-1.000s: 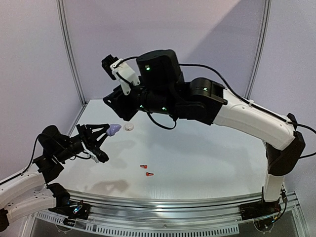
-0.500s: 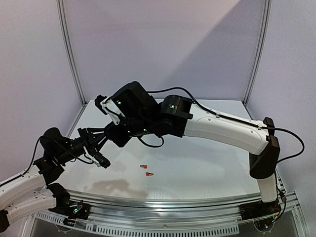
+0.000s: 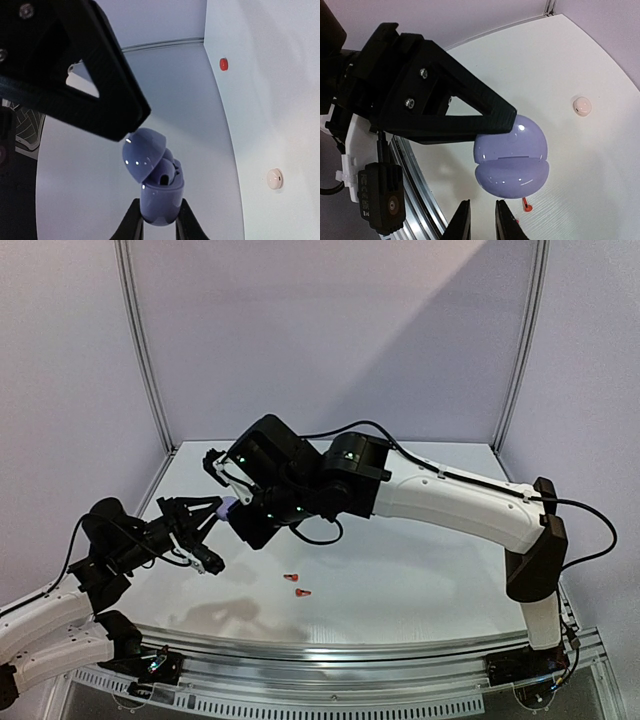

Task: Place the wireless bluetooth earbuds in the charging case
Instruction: Close the charging case with the earbuds.

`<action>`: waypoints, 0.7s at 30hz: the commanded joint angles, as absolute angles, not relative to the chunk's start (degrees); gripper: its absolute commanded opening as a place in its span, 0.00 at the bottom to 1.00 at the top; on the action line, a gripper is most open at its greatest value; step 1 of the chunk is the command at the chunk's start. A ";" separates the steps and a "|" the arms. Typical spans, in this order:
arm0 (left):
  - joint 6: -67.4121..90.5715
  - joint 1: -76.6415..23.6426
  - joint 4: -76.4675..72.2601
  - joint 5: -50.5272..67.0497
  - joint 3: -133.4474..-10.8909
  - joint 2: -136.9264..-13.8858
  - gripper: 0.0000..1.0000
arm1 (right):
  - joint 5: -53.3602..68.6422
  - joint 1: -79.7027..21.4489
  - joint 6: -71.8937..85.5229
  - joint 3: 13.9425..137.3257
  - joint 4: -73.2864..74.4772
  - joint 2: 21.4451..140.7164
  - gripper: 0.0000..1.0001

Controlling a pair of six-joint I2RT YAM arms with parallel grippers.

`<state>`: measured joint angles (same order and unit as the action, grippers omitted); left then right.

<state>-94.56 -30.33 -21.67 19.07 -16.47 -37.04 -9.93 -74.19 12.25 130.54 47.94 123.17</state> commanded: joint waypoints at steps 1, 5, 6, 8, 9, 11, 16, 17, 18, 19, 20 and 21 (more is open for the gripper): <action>-93.57 -30.48 -19.96 18.94 -17.80 -36.05 0.00 | -11.25 -74.02 13.79 129.58 52.07 120.13 0.18; -93.34 -30.50 -17.74 19.78 -17.82 -35.55 0.00 | -10.87 -74.00 12.85 129.55 50.12 118.56 0.19; -93.67 -30.50 -16.97 20.00 -17.72 -35.37 0.00 | -9.93 -74.00 11.71 129.44 48.44 117.90 0.19; -94.59 -30.50 -15.72 20.40 -17.39 -34.97 0.00 | -7.27 -73.93 10.00 128.58 43.64 116.18 0.21; -94.99 -30.50 -15.16 20.66 -17.25 -34.84 0.00 | -6.29 -73.97 8.98 127.33 40.28 114.71 0.21; -95.72 -30.52 -13.88 21.39 -17.03 -34.53 0.00 | -6.11 -73.98 8.58 123.21 32.66 112.39 0.22; -95.50 -30.59 -14.60 22.21 -17.23 -34.10 0.00 | -13.59 -73.87 9.16 123.75 32.09 114.42 0.22; -94.95 -30.59 -14.61 21.95 -17.57 -34.18 0.00 | -14.79 -73.91 9.30 125.23 34.45 116.32 0.21; -94.54 -30.57 -14.56 21.73 -17.91 -34.24 0.00 | -14.81 -73.87 9.52 126.61 35.46 117.61 0.21; -94.16 -30.58 -14.49 21.57 -18.15 -34.21 0.00 | -14.23 -73.90 9.87 127.33 35.76 119.30 0.21; -93.87 -30.59 -14.45 21.58 -18.31 -34.15 0.00 | -13.67 -73.90 10.18 127.36 35.38 120.14 0.21; -93.65 -30.59 -14.45 21.73 -18.36 -34.06 0.00 | -13.21 -73.91 10.68 127.17 35.04 120.47 0.21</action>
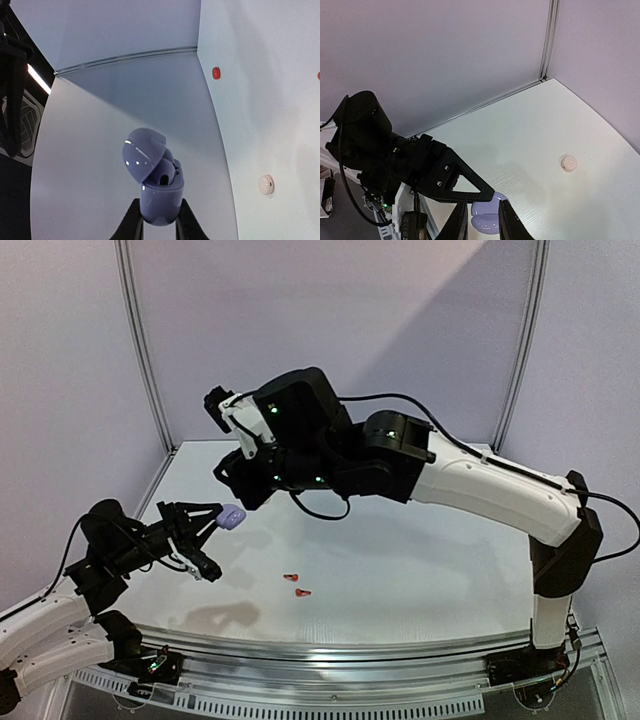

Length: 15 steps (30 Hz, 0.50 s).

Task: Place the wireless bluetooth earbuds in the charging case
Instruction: Close the charging case with the earbuds.

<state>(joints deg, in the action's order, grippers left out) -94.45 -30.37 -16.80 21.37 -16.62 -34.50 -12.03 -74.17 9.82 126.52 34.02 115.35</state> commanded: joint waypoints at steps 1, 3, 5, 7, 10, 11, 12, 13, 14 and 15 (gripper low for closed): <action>-93.55 -30.56 -14.50 21.79 -18.29 -33.94 0.00 | -13.34 -73.92 10.84 127.10 35.33 120.81 0.21; -93.30 -30.59 -14.53 21.81 -18.33 -33.85 0.00 | -13.74 -73.73 11.34 127.09 36.83 121.18 0.21; -92.61 -30.56 -14.70 21.71 -18.52 -33.92 0.00 | -13.64 -73.41 11.80 126.74 38.59 121.19 0.21; -91.85 -30.59 -14.95 21.92 -18.79 -33.99 0.00 | -12.59 -73.10 12.38 125.84 39.86 121.05 0.21; -90.89 -30.59 -15.25 21.44 -19.34 -34.54 0.00 | -11.16 -72.97 13.26 125.19 41.21 120.77 0.20; -90.57 -30.59 -15.22 21.18 -19.52 -34.82 0.00 | -11.01 -72.99 13.47 125.08 41.94 120.76 0.20; -90.27 -30.59 -15.37 20.90 -19.59 -34.99 0.00 | -10.85 -72.95 13.85 125.11 42.77 120.69 0.19; -89.84 -30.59 -15.46 20.65 -19.72 -35.14 0.00 | -10.55 -72.97 14.07 125.02 43.52 120.68 0.19; -89.52 -30.59 -15.53 20.51 -19.83 -35.23 0.00 | -10.40 -72.95 14.35 124.97 44.22 120.61 0.19; -89.28 -30.59 -15.50 20.48 -19.82 -35.24 0.00 | -10.23 -72.95 14.46 124.84 44.74 120.51 0.19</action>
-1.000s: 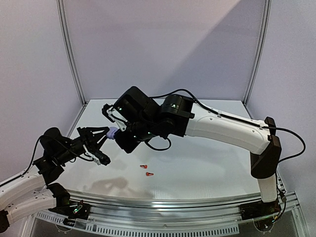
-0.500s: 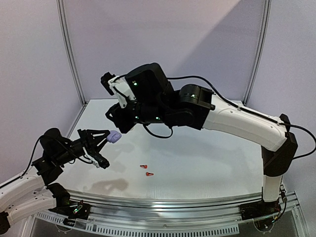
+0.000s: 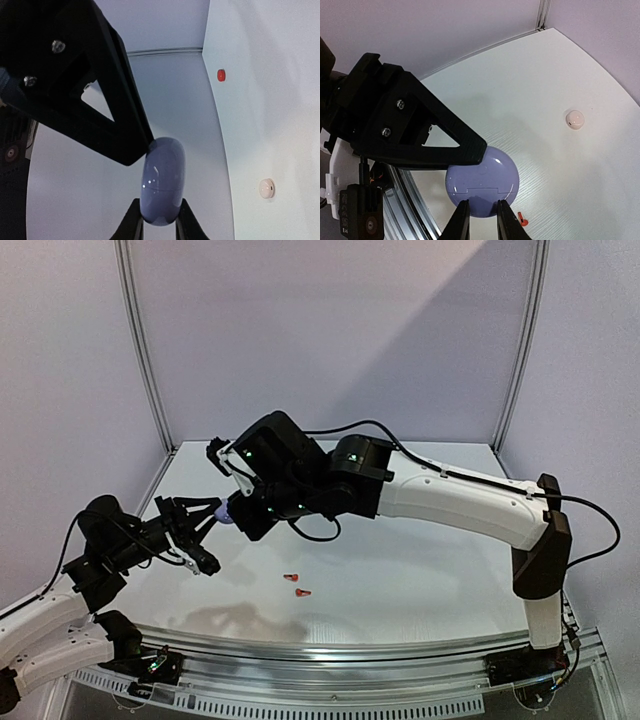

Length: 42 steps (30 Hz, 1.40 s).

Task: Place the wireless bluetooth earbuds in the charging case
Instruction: Close the charging case with the earbuds, then place the charging case with the earbuds at the corner of the board.

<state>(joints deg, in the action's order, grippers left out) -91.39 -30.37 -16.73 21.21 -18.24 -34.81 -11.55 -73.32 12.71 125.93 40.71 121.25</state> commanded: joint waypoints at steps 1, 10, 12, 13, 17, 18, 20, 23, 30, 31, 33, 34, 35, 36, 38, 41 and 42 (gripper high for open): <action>-88.99 -30.56 -15.55 20.54 -19.90 -35.24 0.00 | -10.08 -72.97 14.57 124.79 45.45 120.46 0.19; -66.32 -30.43 -5.60 15.08 -25.22 -40.90 0.00 | -14.42 -70.57 16.64 122.71 41.56 114.78 0.21; -56.00 -30.09 -0.93 15.20 -27.76 -44.11 0.00 | -15.60 -69.20 18.18 118.76 37.49 111.51 0.22; -50.14 -29.92 3.11 16.05 -29.26 -45.66 0.00 | -15.83 -68.21 19.03 115.17 35.25 109.88 0.22; -30.00 -28.88 16.51 23.83 -37.06 -55.69 0.00 | -17.56 -62.73 24.14 103.72 29.51 101.09 0.23; -25.78 -28.31 20.98 26.74 -39.93 -58.82 0.00 | -18.24 -61.19 26.08 101.75 30.01 99.96 0.23; -18.16 -26.48 25.83 31.95 -45.45 -65.15 0.00 | -19.43 -58.57 28.58 99.39 32.19 98.05 0.25; -7.23 -21.47 30.38 40.70 -52.67 -73.80 0.00 | -22.86 -55.96 29.98 96.94 35.24 96.09 0.28; 16.91 -11.41 34.57 51.58 -60.18 -91.59 0.00 | -26.87 -51.28 31.18 93.39 40.37 95.00 0.35; 18.83 -10.47 34.12 51.67 -60.16 -93.26 0.00 | -26.67 -50.37 31.46 92.79 40.76 95.10 0.38; 22.11 -8.74 31.76 51.53 -59.87 -96.09 0.00 | -25.14 -48.19 32.04 92.16 41.59 95.46 0.41; 23.24 -8.07 29.99 51.59 -59.86 -97.32 0.00 | -24.01 -46.76 32.07 91.99 41.88 95.72 0.43; 23.75 -7.38 28.53 51.57 -60.08 -98.67 0.00 | -22.70 -45.18 32.00 92.01 42.25 96.32 0.45; 23.85 -6.78 27.65 51.20 -60.64 -100.13 0.00 | -21.55 -43.43 31.91 92.21 42.52 96.89 0.47; 23.92 -5.58 26.76 50.89 -61.66 -103.73 0.00 | -19.63 -39.85 31.16 92.98 42.91 98.63 0.51; 25.97 -4.84 24.40 50.50 -61.25 -107.83 0.00 | -17.50 -36.18 29.53 95.21 43.52 102.44 0.58; 27.23 -4.87 22.81 50.39 -60.41 -108.49 0.00 | -17.03 -35.22 28.82 96.39 44.16 103.57 0.60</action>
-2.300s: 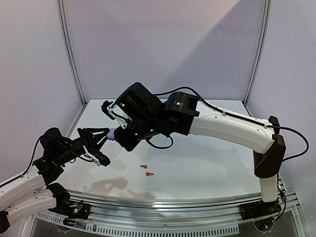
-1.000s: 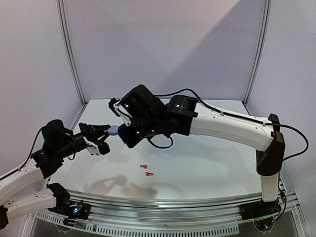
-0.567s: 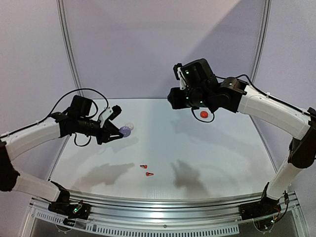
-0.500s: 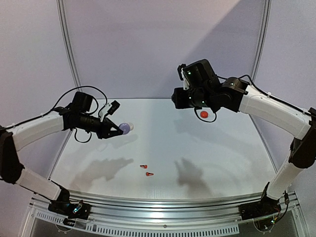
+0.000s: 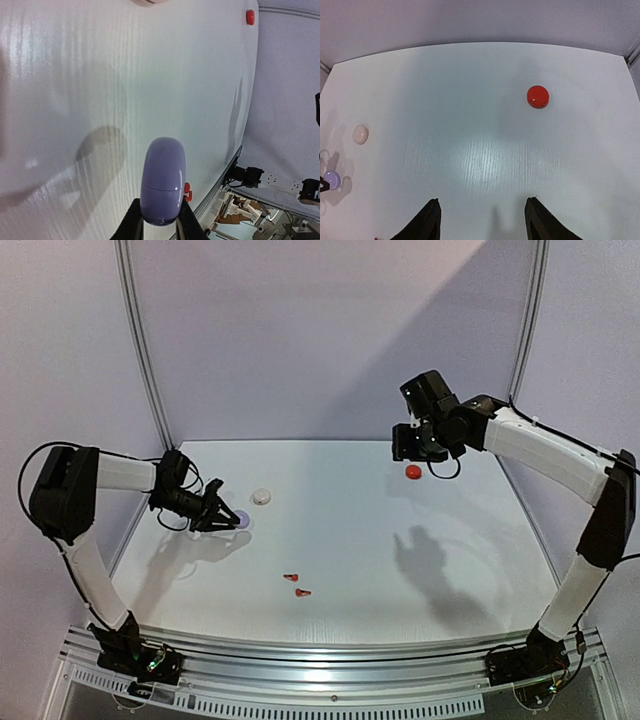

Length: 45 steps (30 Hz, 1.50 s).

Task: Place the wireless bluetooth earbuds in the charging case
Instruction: Place the charging case with the earbuds at the corner of the board, then pick up the charging case from the corner of the board.

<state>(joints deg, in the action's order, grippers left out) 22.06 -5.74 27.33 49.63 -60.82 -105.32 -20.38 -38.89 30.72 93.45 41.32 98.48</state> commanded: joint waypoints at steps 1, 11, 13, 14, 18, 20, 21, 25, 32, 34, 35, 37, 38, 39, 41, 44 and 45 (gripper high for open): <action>28.86 -4.89 21.03 50.64 -58.91 -108.97 0.00 | -16.89 -34.50 28.45 97.85 45.13 105.15 0.61; 33.98 -3.95 20.02 49.03 -58.17 -114.47 0.45 | -16.36 -32.67 26.53 106.52 49.92 115.53 0.66; 34.18 -3.95 21.43 47.60 -58.10 -114.76 0.63 | -15.92 -31.79 26.86 106.50 49.78 116.16 0.67; 34.26 -3.95 22.50 46.71 -58.02 -114.65 0.72 | -15.90 -31.12 26.65 106.63 49.75 116.34 0.69; 33.94 -3.93 27.25 41.45 -58.84 -112.77 0.99 | -14.71 -28.42 25.25 107.40 48.55 118.05 0.83; 33.59 -3.95 30.32 37.95 -59.58 -111.07 1.00 | -14.00 -26.81 24.23 108.48 47.92 119.85 0.92; 33.39 -3.96 31.84 35.92 -59.83 -109.94 0.99 | -13.59 -26.14 23.81 109.59 48.01 120.84 0.96; 31.93 -3.95 37.37 29.07 -62.34 -105.48 0.99 | -11.10 -23.42 21.21 116.29 49.10 128.30 0.99; 27.78 -3.99 39.49 27.66 -66.78 -100.94 0.99 | -12.02 -19.79 17.25 129.20 49.56 142.25 0.99; 27.80 -4.02 38.83 28.12 -66.36 -100.14 0.99 | -12.64 -18.71 17.11 129.46 47.09 144.04 0.99; 27.85 -3.97 38.50 28.39 -65.95 -99.91 0.99 | -12.73 -18.30 16.74 129.46 45.93 144.69 0.99; 28.16 -3.99 38.28 28.64 -65.47 -99.66 0.99 | -11.58 -17.67 16.06 130.25 44.54 146.12 0.99; 28.09 -3.99 38.12 28.65 -65.33 -99.62 0.99 | -9.82 -17.47 15.93 130.66 44.00 146.63 0.99; 28.04 -3.99 38.06 28.58 -65.37 -99.64 0.99 | -7.93 -17.42 15.50 130.95 43.42 147.31 0.99; 27.82 -3.96 37.96 28.39 -65.75 -99.77 0.99 | -4.69 -17.40 14.77 131.47 42.40 148.38 0.99; 27.90 -3.94 37.69 28.24 -66.90 -100.32 0.99 | -5.49 -17.39 14.68 133.27 42.72 150.29 0.98; 27.94 -3.91 37.54 28.26 -67.23 -100.41 0.99 | -5.82 -17.40 14.39 134.05 42.98 150.86 0.97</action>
<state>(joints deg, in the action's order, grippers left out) 28.67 -4.38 37.21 29.02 -65.67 -100.38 -7.90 -17.06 15.84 130.65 44.71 148.03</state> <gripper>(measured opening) 0.994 0.977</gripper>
